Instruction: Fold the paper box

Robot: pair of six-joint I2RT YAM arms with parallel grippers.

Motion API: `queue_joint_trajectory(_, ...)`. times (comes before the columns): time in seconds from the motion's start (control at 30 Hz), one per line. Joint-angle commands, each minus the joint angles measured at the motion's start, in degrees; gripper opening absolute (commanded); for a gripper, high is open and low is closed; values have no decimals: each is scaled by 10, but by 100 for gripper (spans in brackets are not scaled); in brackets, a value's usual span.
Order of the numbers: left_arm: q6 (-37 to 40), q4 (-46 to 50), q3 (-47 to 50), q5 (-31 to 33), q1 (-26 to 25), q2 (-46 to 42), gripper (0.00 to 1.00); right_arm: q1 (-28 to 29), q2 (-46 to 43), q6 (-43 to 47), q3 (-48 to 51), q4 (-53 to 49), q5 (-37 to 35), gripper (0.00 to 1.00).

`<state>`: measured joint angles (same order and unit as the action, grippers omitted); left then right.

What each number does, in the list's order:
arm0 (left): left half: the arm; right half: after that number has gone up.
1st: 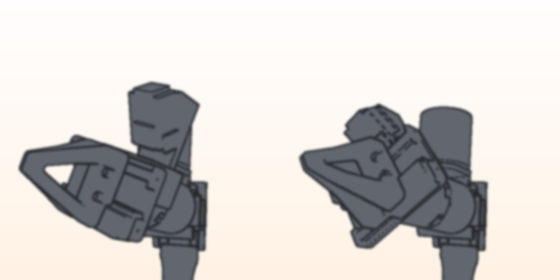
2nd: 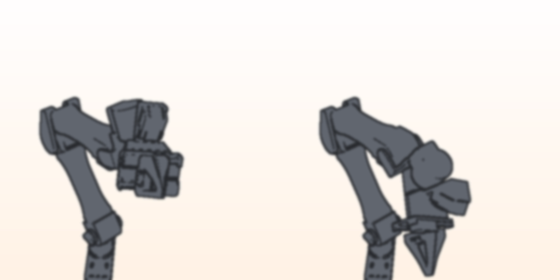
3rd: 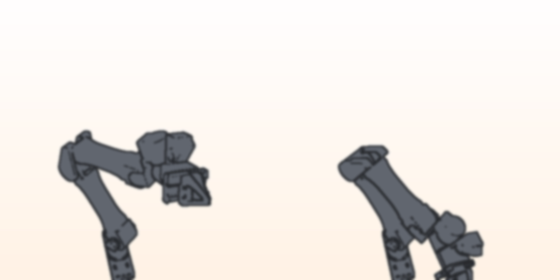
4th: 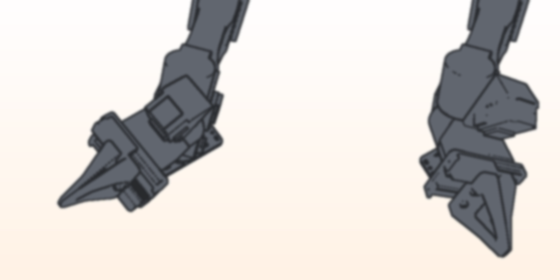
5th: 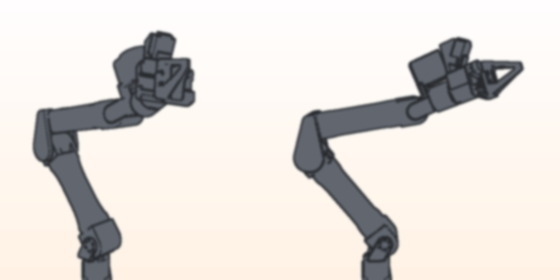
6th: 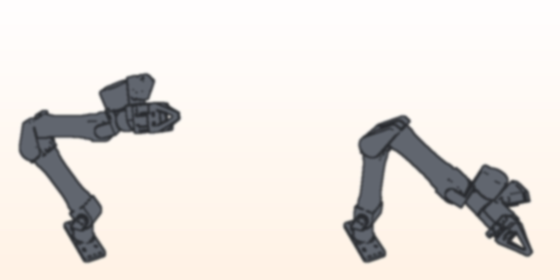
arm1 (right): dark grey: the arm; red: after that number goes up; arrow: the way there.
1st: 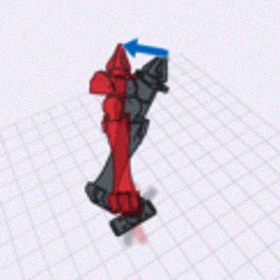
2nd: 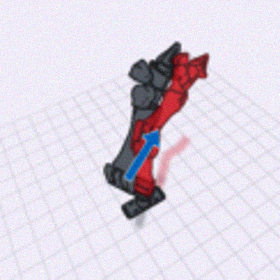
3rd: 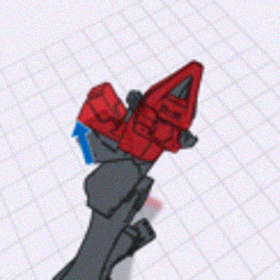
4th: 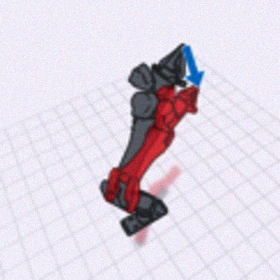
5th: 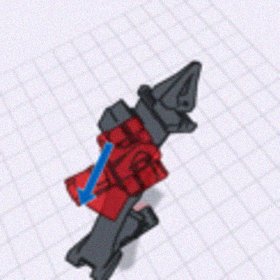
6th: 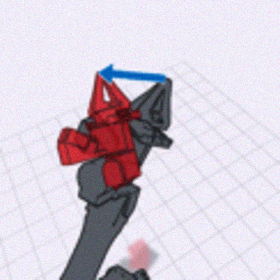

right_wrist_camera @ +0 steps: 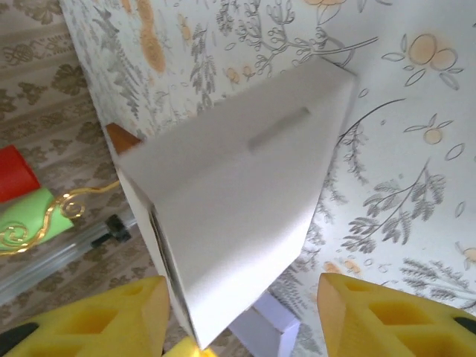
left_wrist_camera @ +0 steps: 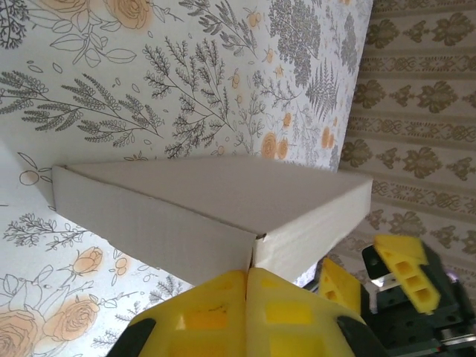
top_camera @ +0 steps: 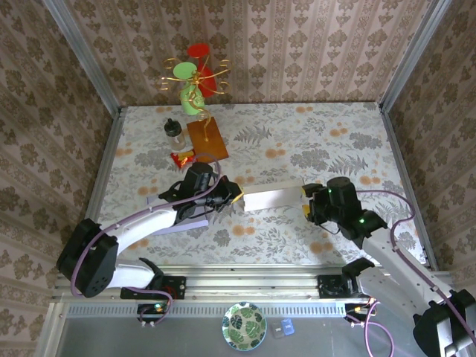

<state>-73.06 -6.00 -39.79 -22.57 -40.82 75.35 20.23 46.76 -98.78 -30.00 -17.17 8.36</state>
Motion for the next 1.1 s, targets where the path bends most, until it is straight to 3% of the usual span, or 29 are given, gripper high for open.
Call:
queue_joint_trajectory(0.0, 48, 80, 8, 33, -5, 7, 6, -9, -15, -2, -23, -20, 26, 62)
queue_joint_trajectory(0.23, 71, 77, 8, 45, -18, 3, 6, -43, -13, -18, -9, 12, 47, 65)
queue_joint_trajectory(0.63, 164, 125, -7, 80, -67, -11, 6, -165, 19, 64, -16, -23, 190, 66)
queue_joint_trajectory(0.87, 180, 116, 5, 77, -90, -4, 6, -173, 10, 174, -58, -174, 180, 65)
queue_joint_trajectory(1.07, 152, 105, 14, 66, -95, 9, 7, -173, -9, 223, -53, -226, 157, 64)
